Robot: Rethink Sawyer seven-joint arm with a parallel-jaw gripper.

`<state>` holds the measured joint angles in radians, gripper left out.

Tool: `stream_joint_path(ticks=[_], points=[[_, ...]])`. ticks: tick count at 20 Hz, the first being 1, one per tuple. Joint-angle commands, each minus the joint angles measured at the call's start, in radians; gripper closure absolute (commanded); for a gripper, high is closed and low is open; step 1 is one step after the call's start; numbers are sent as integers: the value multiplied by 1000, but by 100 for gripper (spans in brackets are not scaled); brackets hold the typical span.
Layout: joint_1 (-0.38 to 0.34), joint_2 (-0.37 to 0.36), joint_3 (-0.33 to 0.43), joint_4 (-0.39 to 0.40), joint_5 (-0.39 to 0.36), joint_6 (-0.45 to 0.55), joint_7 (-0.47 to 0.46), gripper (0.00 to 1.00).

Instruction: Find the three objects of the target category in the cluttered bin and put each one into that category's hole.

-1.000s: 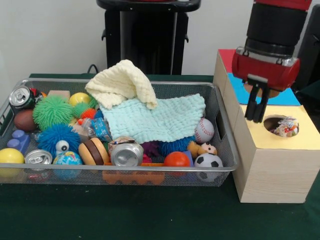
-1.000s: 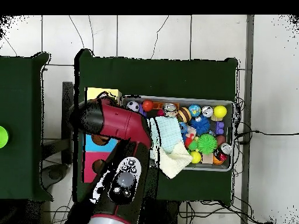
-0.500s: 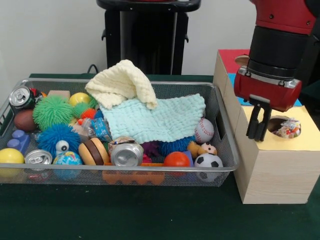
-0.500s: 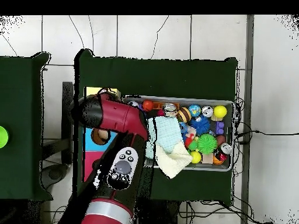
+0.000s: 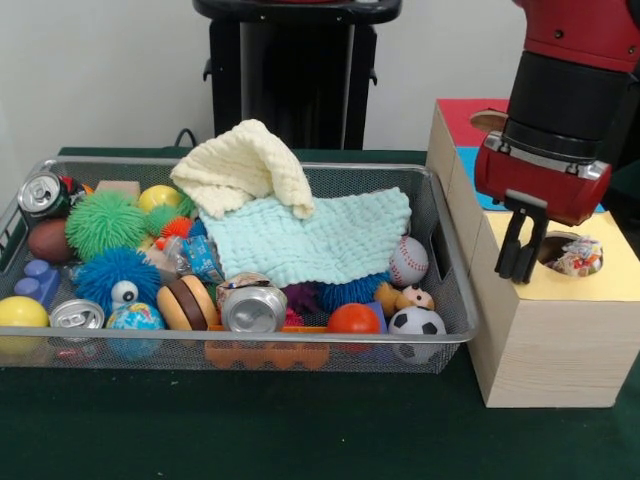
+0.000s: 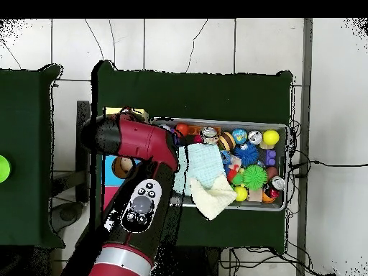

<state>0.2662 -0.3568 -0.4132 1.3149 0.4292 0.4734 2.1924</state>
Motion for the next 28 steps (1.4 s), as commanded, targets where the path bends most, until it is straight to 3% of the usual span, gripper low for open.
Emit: stream_joint_path(ticks=[1,8,15,25,28], points=[[22,113,109,-90,77,57,273,100],[44,118,78,-144,95,145,310,100],[52,105,19,-243,102,370,381,100],[71,185,-7,-339,123,384,449,100],[66,209,16,-337,122,361,434,100]])
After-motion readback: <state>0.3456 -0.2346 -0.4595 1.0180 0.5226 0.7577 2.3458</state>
